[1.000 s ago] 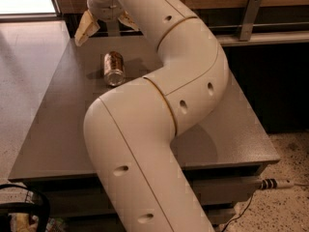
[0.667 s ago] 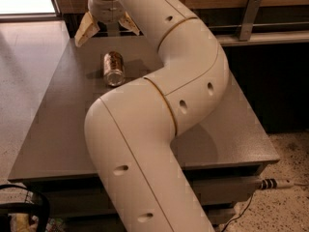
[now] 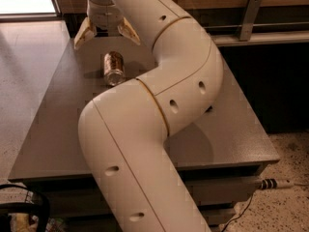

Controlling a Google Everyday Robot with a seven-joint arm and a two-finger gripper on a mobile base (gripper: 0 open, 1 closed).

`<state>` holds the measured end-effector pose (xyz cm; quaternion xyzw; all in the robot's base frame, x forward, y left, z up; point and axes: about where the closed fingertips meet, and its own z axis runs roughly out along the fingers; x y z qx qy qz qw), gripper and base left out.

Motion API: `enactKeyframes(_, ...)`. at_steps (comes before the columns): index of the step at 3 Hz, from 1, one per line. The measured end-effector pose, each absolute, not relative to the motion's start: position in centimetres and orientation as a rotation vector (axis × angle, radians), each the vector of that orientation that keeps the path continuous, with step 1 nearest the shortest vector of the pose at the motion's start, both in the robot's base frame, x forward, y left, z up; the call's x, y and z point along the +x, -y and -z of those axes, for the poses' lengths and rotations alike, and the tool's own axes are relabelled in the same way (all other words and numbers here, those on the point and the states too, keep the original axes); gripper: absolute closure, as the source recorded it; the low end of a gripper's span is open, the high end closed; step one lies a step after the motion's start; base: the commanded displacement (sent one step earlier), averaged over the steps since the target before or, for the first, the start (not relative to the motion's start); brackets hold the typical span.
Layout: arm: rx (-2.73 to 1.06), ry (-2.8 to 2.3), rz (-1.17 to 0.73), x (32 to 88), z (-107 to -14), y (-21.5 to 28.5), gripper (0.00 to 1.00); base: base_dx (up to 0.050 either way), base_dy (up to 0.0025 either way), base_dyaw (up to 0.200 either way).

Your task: Place orange can upright

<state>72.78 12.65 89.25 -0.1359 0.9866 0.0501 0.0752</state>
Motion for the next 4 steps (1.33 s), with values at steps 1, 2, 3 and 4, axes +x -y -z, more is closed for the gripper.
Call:
enactKeyframes(1,-0.339,-2.994,-0.163,72.4,-88.8,-13.1,0.00,0.000,0.00000,0.000)
enactKeyframes(2,-0.304,-3.035,-0.208,71.6,-88.2,-13.2,0.00,0.000,0.00000,0.000)
enactKeyframes(3,-0.294,-3.056,-0.233,70.8,-88.4,-13.4,0.00,0.000,0.00000,0.000)
enactKeyframes(4,-0.294,-3.074,-0.235,70.0,-88.5,-13.9,0.00,0.000,0.00000,0.000)
